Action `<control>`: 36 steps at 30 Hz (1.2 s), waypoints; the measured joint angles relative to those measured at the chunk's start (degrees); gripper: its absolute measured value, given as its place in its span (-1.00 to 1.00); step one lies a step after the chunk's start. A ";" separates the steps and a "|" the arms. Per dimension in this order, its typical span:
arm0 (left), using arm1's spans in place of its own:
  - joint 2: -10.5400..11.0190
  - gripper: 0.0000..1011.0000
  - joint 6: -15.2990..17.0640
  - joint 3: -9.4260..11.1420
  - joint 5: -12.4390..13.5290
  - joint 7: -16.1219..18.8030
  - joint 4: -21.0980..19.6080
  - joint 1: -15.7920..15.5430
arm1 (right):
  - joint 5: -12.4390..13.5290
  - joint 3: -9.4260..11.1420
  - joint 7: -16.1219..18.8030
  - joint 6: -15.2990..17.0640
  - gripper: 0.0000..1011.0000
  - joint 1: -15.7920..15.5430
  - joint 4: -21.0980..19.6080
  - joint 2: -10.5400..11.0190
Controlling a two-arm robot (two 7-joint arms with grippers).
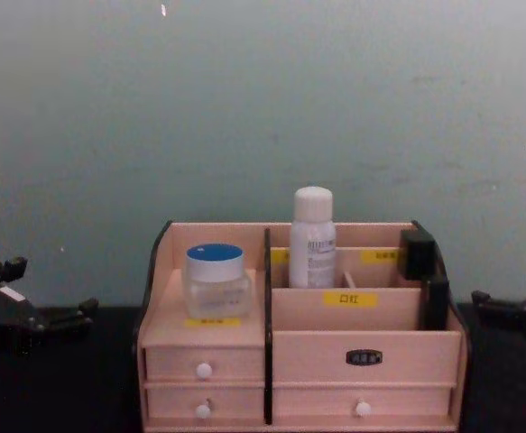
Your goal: Pick up the facial cleanser and watermelon frost from the table and place them into the tiered storage box.
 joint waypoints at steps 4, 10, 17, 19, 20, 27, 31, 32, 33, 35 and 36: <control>0.00 0.98 0.00 0.00 0.00 0.00 0.00 0.00 | 0.01 -0.01 0.00 0.00 0.98 0.01 -0.02 0.02; 0.00 0.98 0.00 0.00 0.00 0.00 0.00 0.00 | 0.03 -0.03 -0.01 0.00 0.98 0.02 -0.06 0.05; 0.00 0.98 0.00 0.00 0.00 0.00 0.00 0.00 | 0.07 -0.03 -0.02 -0.01 0.98 0.03 -0.09 0.08; 0.00 0.98 0.00 0.00 0.00 0.00 0.00 0.00 | 0.07 -0.03 -0.02 -0.01 0.98 0.03 -0.09 0.08; 0.00 0.98 0.00 0.00 0.00 0.00 0.00 0.00 | 0.08 -0.03 -0.02 -0.01 0.98 0.03 -0.09 0.08; 0.00 0.98 0.00 0.00 0.00 0.00 0.00 0.00 | 0.11 -0.03 -0.02 -0.01 0.98 0.03 -0.09 0.08; 0.00 0.98 0.00 0.00 0.00 0.00 0.00 0.00 | 0.12 -0.03 -0.02 -0.01 0.98 0.03 -0.09 0.08; 0.00 0.98 0.00 0.00 0.00 0.00 0.00 0.00 | 0.12 -0.03 -0.02 -0.01 0.98 0.03 -0.09 0.08; 0.00 0.98 0.00 0.00 0.00 0.00 0.00 0.00 | 0.13 -0.03 -0.02 -0.01 0.98 0.03 -0.09 0.08; 0.00 0.98 0.00 0.00 0.00 0.00 0.00 0.00 | 0.14 -0.03 -0.02 -0.01 0.98 0.03 -0.09 0.08; 0.00 0.98 0.00 0.00 0.00 0.00 0.00 0.00 | 0.14 -0.03 -0.02 -0.01 0.98 0.03 -0.09 0.08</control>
